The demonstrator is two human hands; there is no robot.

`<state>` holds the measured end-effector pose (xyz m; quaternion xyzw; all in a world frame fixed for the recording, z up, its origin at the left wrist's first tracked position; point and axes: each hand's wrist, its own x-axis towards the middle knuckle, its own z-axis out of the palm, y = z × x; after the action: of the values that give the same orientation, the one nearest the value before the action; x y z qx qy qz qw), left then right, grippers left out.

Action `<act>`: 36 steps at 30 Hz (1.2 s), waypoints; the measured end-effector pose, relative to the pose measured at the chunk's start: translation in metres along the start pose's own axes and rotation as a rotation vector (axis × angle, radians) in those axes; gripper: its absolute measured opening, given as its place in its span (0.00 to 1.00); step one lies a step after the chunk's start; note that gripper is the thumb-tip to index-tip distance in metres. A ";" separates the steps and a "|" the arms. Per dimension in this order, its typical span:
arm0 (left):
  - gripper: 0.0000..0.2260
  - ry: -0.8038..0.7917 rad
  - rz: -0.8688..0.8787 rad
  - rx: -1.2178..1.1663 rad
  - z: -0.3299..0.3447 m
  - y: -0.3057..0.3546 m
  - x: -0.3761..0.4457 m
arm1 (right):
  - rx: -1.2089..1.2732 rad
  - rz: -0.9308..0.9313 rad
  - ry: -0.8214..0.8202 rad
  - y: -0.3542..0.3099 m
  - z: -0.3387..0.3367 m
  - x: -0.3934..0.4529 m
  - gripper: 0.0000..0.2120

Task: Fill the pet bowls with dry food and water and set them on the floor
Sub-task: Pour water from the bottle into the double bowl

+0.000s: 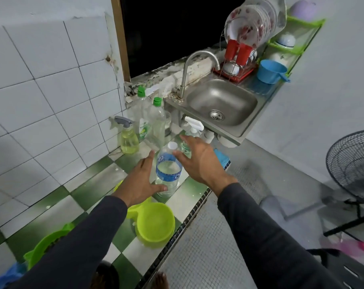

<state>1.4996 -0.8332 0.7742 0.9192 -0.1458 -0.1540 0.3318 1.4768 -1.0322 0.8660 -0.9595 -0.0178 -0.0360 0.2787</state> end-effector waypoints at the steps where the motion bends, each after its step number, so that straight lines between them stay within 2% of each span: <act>1: 0.56 -0.001 -0.011 -0.022 0.003 -0.002 0.004 | 0.025 -0.011 0.001 0.001 -0.001 0.005 0.26; 6: 0.59 0.016 -0.041 -0.180 0.020 -0.018 0.018 | 0.176 0.017 -0.037 0.006 0.001 0.023 0.25; 10: 0.59 0.044 -0.048 -0.350 0.034 -0.027 0.025 | 0.168 -0.003 -0.062 0.010 0.008 0.034 0.23; 12: 0.55 0.067 -0.034 -0.407 0.039 -0.028 0.031 | 0.147 -0.025 -0.067 0.014 0.014 0.040 0.22; 16: 0.42 0.131 -0.016 -0.443 0.046 -0.023 0.044 | 0.150 -0.041 -0.077 0.021 0.021 0.053 0.20; 22: 0.35 0.127 -0.030 -0.505 0.053 -0.024 0.053 | 0.147 -0.170 -0.078 0.031 0.021 0.064 0.20; 31: 0.39 0.071 -0.046 -0.535 0.055 -0.029 0.059 | 0.022 -0.357 -0.102 0.032 0.021 0.068 0.12; 36: 0.41 0.058 -0.049 -0.538 0.053 -0.030 0.060 | -0.013 -0.455 -0.143 0.035 0.019 0.070 0.15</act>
<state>1.5393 -0.8636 0.7049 0.8052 -0.0676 -0.1687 0.5645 1.5492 -1.0503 0.8368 -0.9327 -0.2533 -0.0299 0.2552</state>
